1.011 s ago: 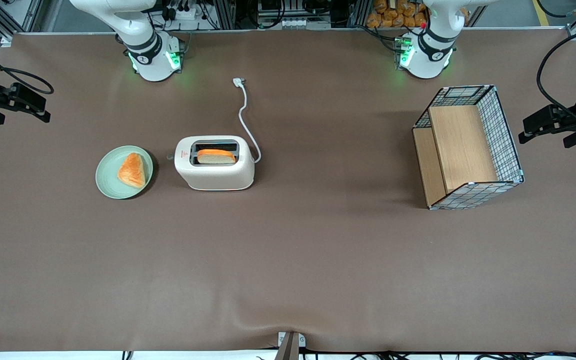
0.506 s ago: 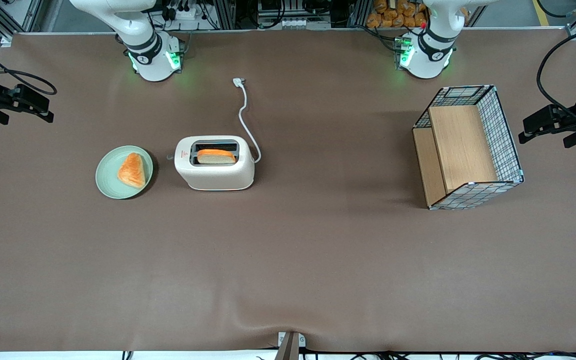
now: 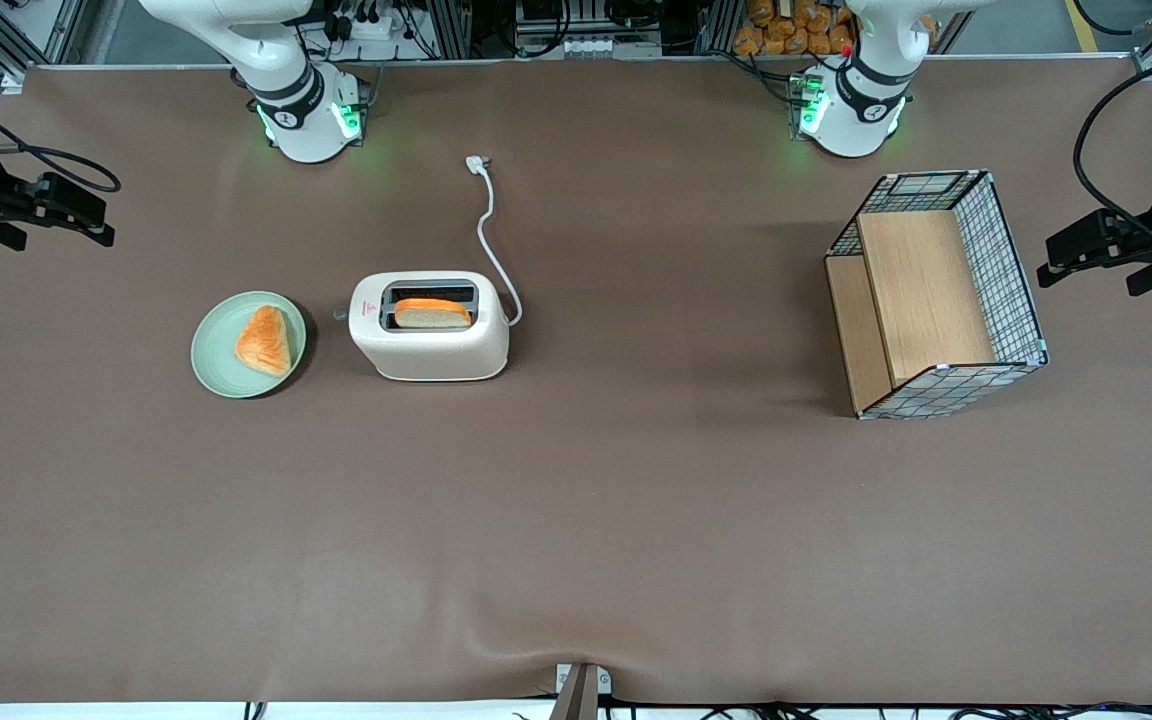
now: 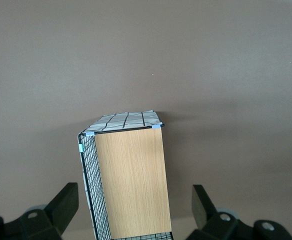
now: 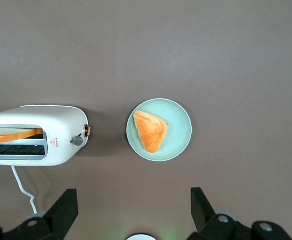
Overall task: Press toaster button with right arm
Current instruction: 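Swing the right gripper in over the green plate toward the toaster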
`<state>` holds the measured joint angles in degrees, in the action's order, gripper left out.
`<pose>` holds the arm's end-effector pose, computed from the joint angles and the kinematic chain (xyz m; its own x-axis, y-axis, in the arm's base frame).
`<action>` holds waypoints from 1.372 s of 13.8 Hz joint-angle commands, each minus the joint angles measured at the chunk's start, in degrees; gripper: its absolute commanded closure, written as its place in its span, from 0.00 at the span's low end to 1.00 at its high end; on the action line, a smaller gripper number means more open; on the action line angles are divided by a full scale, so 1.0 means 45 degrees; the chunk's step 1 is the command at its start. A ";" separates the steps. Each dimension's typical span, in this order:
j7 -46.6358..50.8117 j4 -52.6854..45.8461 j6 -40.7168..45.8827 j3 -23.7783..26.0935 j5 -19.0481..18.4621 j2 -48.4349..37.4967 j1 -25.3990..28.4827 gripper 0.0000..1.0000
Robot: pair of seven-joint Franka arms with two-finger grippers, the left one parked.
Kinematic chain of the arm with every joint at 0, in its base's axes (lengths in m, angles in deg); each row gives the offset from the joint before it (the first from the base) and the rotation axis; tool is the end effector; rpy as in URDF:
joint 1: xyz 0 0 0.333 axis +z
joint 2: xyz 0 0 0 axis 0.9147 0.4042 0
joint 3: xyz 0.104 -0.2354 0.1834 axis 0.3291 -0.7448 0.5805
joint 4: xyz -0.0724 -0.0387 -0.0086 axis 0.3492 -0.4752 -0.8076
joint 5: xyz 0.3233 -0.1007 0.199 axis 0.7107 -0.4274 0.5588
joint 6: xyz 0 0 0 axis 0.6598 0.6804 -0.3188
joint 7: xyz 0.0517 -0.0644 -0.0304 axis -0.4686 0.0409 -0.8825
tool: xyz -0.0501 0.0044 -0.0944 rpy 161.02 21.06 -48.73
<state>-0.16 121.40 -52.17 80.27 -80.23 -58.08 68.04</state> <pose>0.5249 -0.0049 0.6288 0.9963 0.0378 -0.0767 0.0370 -0.9993 -0.0114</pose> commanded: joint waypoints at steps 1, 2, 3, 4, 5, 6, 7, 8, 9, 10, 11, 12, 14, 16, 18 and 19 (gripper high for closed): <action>0.0003 0.0236 0.0003 -0.0049 0.0130 -0.0300 0.0110 0.00; 0.0003 0.0256 0.0003 -0.0049 0.0130 -0.0301 0.0110 0.00; 0.0003 0.0275 0.0003 -0.0049 0.0130 -0.0301 0.0129 0.00; 0.0042 0.0449 -0.0036 -0.0049 0.0304 -0.0301 0.0129 0.00; 0.0081 0.0683 -0.0094 -0.0069 0.0731 -0.0320 0.0129 0.00; 0.0100 0.0975 -0.0172 -0.0146 0.1296 -0.0339 0.0071 0.00; 0.0081 0.1288 -0.0405 -0.0457 0.1901 -0.0340 0.0070 0.04; 0.0081 0.1581 -0.0678 -0.0479 0.2120 -0.0359 0.0090 0.23; 0.0100 0.1777 -0.0816 -0.0479 0.2161 -0.0359 0.0129 0.40; 0.0120 0.2050 -0.0972 -0.0460 0.2238 -0.0359 0.0148 0.55; 0.0101 0.2343 -0.1187 -0.0460 0.2413 -0.0359 0.0149 0.68; 0.0101 0.2655 -0.1421 -0.0460 0.2744 -0.0359 0.0149 0.80; 0.0101 0.2950 -0.1735 -0.0460 0.3136 -0.0359 0.0149 0.98; 0.0101 0.3378 -0.2046 -0.0460 0.3449 -0.0359 0.0168 1.00; 0.0101 0.4274 -0.2844 -0.0440 0.3819 -0.0456 0.0187 1.00; 0.0101 0.4724 -0.3255 -0.0421 0.4053 -0.0534 0.0188 1.00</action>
<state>-0.04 137.25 -63.09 78.65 -64.38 -58.11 68.21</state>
